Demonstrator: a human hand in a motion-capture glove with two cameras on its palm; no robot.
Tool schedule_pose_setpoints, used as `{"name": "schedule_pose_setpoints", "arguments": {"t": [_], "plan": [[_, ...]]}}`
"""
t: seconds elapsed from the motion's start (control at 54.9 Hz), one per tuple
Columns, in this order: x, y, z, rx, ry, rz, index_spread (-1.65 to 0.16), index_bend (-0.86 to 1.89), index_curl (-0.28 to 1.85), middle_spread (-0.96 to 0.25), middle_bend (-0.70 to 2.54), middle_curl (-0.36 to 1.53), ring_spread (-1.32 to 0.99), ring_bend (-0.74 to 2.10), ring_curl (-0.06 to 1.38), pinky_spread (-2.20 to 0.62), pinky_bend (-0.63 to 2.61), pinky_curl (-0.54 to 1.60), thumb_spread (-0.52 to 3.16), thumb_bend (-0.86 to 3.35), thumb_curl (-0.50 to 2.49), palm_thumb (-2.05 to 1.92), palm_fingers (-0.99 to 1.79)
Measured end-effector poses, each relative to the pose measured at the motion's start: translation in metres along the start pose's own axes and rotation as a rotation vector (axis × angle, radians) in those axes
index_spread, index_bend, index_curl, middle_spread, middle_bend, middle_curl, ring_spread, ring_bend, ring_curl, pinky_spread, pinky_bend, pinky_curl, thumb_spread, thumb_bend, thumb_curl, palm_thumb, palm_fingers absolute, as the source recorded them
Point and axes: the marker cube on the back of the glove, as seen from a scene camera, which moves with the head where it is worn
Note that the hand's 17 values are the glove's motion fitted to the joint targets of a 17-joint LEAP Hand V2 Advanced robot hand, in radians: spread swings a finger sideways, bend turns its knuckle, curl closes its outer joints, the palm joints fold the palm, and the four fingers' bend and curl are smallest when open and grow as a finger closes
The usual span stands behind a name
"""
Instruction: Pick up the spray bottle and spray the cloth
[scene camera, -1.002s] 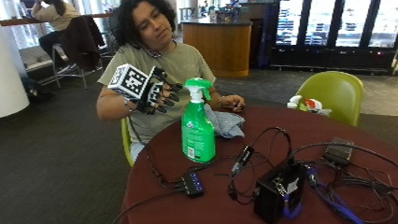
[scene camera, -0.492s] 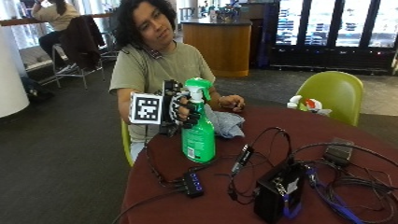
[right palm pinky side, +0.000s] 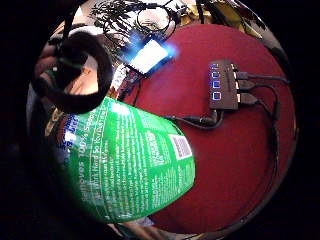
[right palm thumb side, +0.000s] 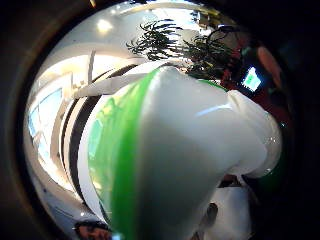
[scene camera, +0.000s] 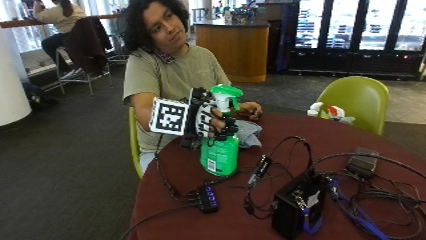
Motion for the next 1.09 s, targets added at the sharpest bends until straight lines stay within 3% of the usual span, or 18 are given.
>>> {"name": "schedule_pose_setpoints", "arguments": {"t": [0.164, 0.455, 0.747, 0.947, 1.093], "plan": [[-0.003, 0.001, -0.003, -0.035, 0.004, 0.010, -0.23, 0.21, 0.27, -0.08, 0.35, 0.42, -0.13, 0.50, 0.39, -0.03, 0.21, 0.34, 0.87, 0.00, 0.47, 0.88, 1.16], [-0.033, 0.028, -0.030, -0.084, -0.074, -0.138, -0.21, 0.32, 0.42, -0.10, 0.51, 0.51, -0.15, 0.46, 0.42, -0.15, 0.25, 0.37, 0.52, -0.02, 0.61, 1.05, 1.35], [-0.084, 0.049, -0.060, -0.527, 0.197, -0.038, -0.19, 0.35, 0.50, -0.10, 0.57, 0.53, -0.15, 0.53, 0.46, -0.17, 0.31, 0.39, 0.38, -0.03, 0.68, 1.03, 1.34], [-0.107, 0.080, -0.039, -0.932, 0.483, 0.077, -0.18, 0.35, 0.53, -0.10, 0.58, 0.53, -0.15, 0.54, 0.47, -0.17, 0.33, 0.39, 0.35, -0.02, 0.72, 1.02, 1.32], [-0.116, 0.099, -0.010, -1.099, 0.757, 0.123, -0.18, 0.34, 0.54, -0.10, 0.60, 0.54, -0.15, 0.52, 0.47, -0.15, 0.32, 0.39, 0.34, -0.02, 0.74, 1.02, 1.30]]}}
